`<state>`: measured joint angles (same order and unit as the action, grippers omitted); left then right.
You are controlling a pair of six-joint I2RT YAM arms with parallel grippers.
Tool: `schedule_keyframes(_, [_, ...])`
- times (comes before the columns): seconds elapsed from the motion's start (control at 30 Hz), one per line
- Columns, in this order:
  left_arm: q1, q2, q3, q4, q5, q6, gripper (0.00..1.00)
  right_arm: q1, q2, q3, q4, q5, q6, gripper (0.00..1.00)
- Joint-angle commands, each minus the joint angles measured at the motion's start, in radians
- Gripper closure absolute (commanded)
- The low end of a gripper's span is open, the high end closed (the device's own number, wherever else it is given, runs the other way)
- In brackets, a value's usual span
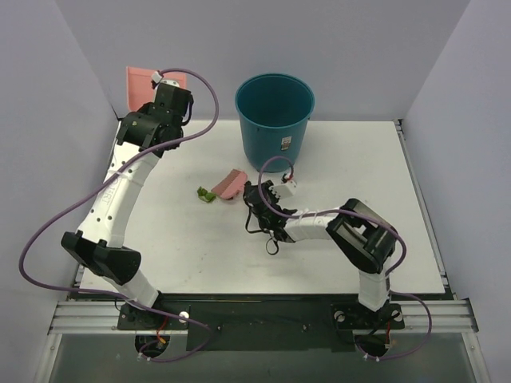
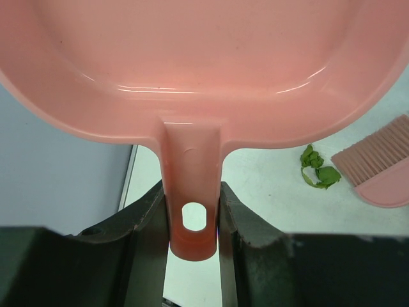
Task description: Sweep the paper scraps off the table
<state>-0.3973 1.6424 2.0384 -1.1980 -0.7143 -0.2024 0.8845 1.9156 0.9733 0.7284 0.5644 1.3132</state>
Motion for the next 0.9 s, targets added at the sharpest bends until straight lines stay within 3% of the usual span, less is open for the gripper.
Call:
schedule_keyframes(0.0, [0.006, -0.062, -0.038, 0.084, 0.01, -0.006, 1.0, 0.04, -0.137, -0.134, 0.074, 0.12, 0.034, 1.0])
schedule_keyframes(0.2, [0.006, -0.073, -0.063, 0.097, 0.036, -0.005, 1.0, 0.122, -0.317, -0.31, 0.097, 0.216, -0.021, 1.0])
schedule_keyframes(0.43, [0.005, -0.095, -0.081, 0.094, 0.036, -0.005, 1.0, 0.152, -0.42, -0.253, 0.057, 0.224, -0.136, 1.0])
schedule_keyframes(0.7, [0.006, -0.112, -0.095, 0.083, 0.021, -0.003, 1.0, 0.145, -0.198, 0.045, 0.037, 0.007, -0.215, 1.0])
schedule_keyframes(0.87, [0.005, -0.113, -0.099, 0.077, 0.018, 0.0, 1.0, 0.137, -0.061, 0.151, -0.033, -0.026, -0.212, 1.0])
